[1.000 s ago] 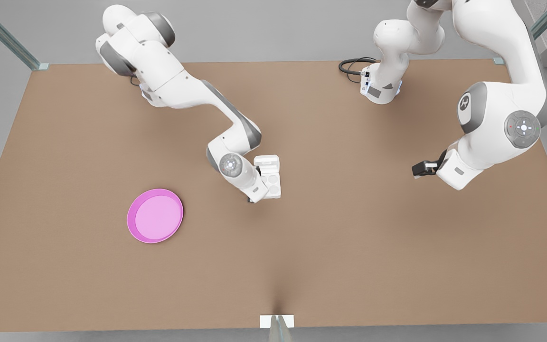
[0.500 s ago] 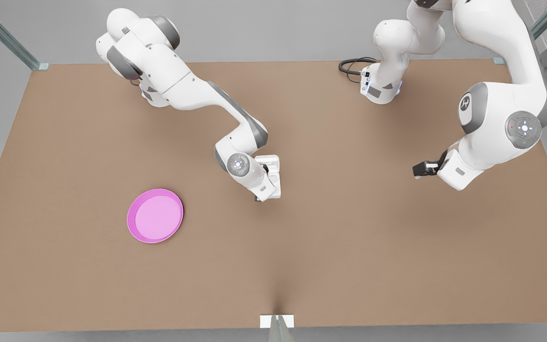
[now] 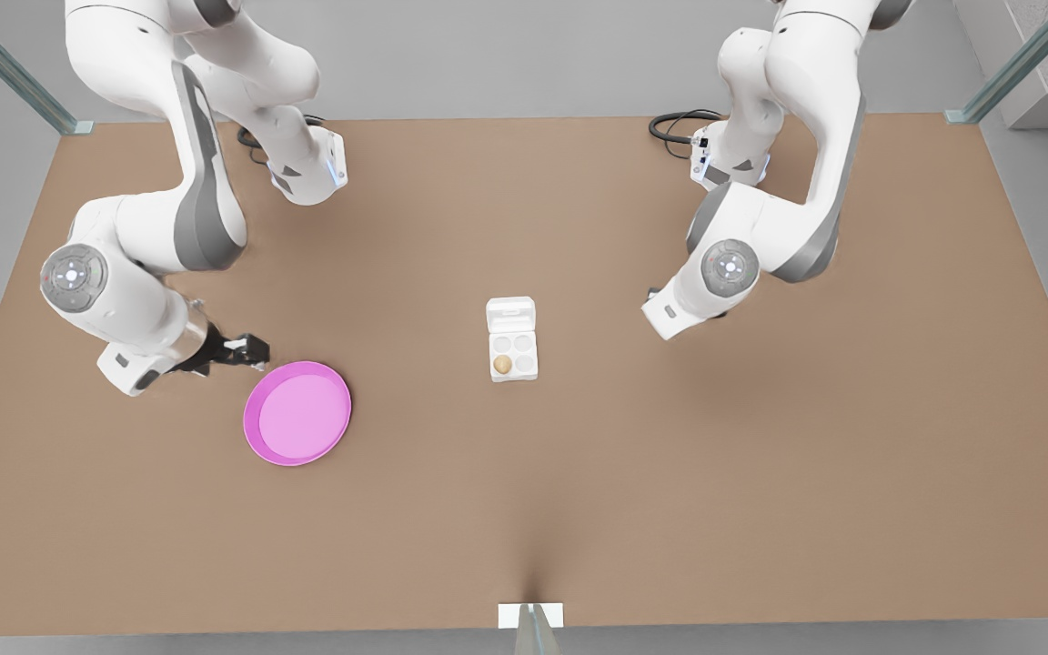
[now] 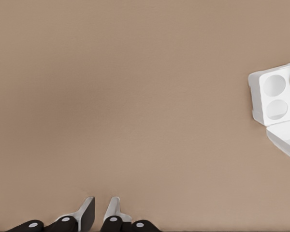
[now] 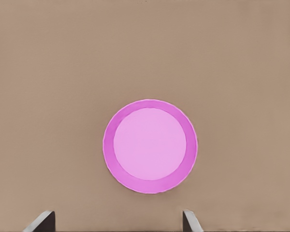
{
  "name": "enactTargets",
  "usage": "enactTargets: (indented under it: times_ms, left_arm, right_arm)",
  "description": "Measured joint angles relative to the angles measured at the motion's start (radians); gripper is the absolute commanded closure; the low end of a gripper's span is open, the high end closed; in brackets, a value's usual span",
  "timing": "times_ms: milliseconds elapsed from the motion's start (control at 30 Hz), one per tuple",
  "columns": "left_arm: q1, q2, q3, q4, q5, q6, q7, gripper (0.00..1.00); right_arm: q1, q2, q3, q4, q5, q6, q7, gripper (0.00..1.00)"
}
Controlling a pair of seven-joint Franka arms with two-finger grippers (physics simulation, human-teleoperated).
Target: Pack egg into the box and close the box lid
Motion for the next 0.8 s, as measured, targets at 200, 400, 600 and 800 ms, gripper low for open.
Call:
enactTargets:
  times_ms: [200, 400, 600, 800]
  left_arm:
    - [-0.304, -0.018, -0.005, -0.212, -0.009, 0.320, -0.299, 0.79]
    - [-0.465, 0.168, -0.004, -0.115, -0.071, 0.546, -0.427, 0.79]
    - [-0.547, 0.317, -0.004, 0.069, -0.117, 0.539, -0.526, 0.79]
    - [-0.570, 0.393, 0.004, 0.166, -0.134, 0.528, -0.554, 0.79]
  right_arm:
    - [-0.091, 0.003, -0.022, 0.063, 0.007, -0.010, -0.075, 0.00]
    - [-0.095, 0.048, -0.023, 0.087, 0.008, -0.009, -0.077, 0.00]
    - [-0.093, 0.055, -0.023, 0.088, 0.006, -0.007, -0.077, 0.00]
    - [-0.093, 0.056, -0.023, 0.088, 0.006, -0.007, -0.076, 0.00]
